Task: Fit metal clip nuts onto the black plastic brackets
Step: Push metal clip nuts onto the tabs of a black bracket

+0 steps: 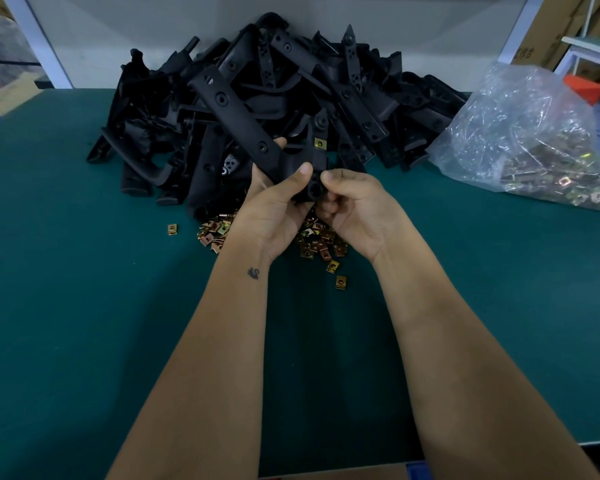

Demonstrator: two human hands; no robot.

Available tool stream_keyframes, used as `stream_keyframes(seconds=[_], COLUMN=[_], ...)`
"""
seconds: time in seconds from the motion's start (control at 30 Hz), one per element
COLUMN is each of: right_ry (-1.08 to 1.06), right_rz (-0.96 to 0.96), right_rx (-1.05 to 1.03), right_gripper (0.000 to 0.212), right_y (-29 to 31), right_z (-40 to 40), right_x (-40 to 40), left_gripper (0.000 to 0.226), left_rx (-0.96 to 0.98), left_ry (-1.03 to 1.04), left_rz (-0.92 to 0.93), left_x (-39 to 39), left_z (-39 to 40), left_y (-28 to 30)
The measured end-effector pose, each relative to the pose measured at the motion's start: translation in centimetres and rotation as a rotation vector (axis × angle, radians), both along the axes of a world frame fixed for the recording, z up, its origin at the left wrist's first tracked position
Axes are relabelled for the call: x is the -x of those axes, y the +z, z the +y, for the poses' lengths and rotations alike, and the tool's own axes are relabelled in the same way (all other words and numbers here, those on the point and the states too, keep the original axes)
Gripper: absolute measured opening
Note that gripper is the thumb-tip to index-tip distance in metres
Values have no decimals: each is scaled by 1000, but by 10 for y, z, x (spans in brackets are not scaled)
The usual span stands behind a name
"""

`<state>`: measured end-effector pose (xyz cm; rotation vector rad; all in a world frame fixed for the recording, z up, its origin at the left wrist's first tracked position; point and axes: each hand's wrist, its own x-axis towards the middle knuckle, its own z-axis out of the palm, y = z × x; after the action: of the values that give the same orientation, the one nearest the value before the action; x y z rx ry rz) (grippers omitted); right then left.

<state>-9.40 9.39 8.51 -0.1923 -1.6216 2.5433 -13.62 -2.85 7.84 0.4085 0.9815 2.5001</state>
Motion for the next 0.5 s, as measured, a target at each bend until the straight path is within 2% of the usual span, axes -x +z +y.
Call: stream_keyframes(seconds=[0.33,0.5], right_ry=[32,93], right_rz=[2,-8], right_rx=[-43,-140], right_gripper=[33,36], right_y=[-1,0], right_z=[1,5], right_x=[-1,-3], left_gripper=[38,43], left_rx=[54,102], left_ry=[-60,-102], left_rz=[16,42], left_x=[3,4], left_z=[-6,-12], left_y=[-1,1])
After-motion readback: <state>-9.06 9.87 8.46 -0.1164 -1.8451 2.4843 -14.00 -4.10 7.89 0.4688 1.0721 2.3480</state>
